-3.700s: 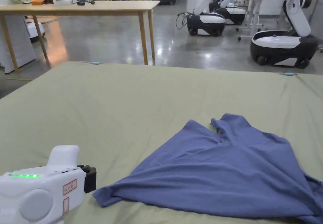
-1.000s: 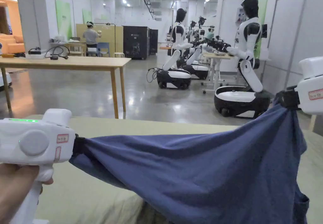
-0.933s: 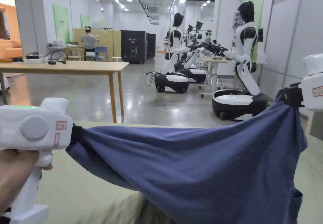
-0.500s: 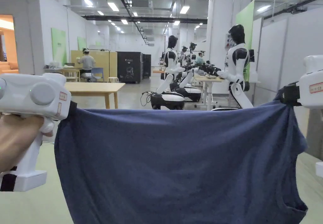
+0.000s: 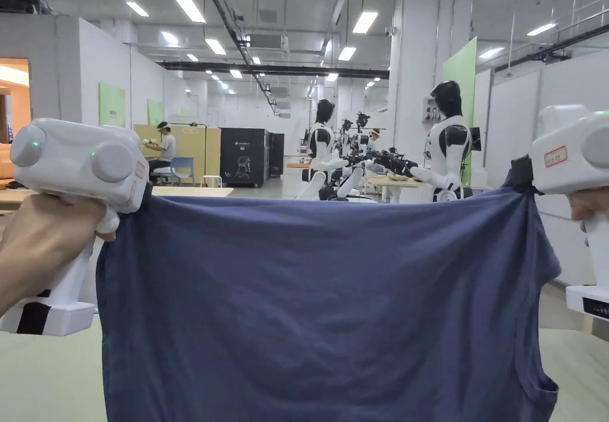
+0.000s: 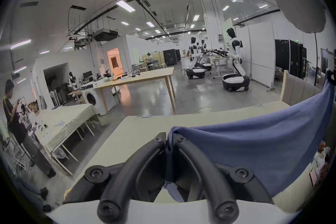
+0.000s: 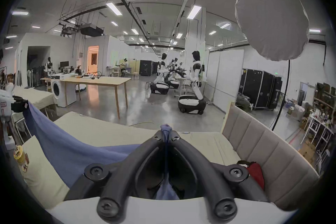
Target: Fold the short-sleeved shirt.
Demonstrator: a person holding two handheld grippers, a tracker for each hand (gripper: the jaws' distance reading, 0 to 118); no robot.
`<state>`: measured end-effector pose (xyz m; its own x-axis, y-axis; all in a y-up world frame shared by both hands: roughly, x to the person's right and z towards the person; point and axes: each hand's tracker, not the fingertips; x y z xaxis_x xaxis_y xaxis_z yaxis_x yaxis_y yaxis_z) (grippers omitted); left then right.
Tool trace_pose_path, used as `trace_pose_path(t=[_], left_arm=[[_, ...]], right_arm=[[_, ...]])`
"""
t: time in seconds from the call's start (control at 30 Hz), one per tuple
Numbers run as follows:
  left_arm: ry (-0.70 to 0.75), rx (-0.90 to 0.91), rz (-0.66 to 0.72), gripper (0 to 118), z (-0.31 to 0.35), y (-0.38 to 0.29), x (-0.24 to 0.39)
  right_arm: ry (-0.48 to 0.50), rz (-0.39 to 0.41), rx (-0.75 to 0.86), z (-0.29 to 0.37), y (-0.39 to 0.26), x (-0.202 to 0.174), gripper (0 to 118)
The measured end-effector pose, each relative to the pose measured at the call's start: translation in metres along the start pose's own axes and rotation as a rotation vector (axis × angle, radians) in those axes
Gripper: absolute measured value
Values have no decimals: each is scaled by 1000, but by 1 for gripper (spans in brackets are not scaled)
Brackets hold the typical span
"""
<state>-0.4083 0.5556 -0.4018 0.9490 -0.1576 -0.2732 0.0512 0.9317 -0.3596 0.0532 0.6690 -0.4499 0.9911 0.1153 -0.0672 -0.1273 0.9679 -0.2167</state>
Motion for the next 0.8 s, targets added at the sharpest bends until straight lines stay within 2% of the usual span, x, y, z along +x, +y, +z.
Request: trace_pose_path(t=[0.5,0.63,0.7,0.8], left_arm=[[141,79,-43,5,-92,67,39],[125,63,6,5,-113,54,46],[47,26,77,5,-124,38,44],[62,-22,16,5,-144,4,55]], right_arm=[[-52,-20,31,-118,61,-9,4],[-68,8,23,-139,51,-18,4],[-60,9,16,-148,36,-17,4],[-62,16,-37,-168,1,-18,4]])
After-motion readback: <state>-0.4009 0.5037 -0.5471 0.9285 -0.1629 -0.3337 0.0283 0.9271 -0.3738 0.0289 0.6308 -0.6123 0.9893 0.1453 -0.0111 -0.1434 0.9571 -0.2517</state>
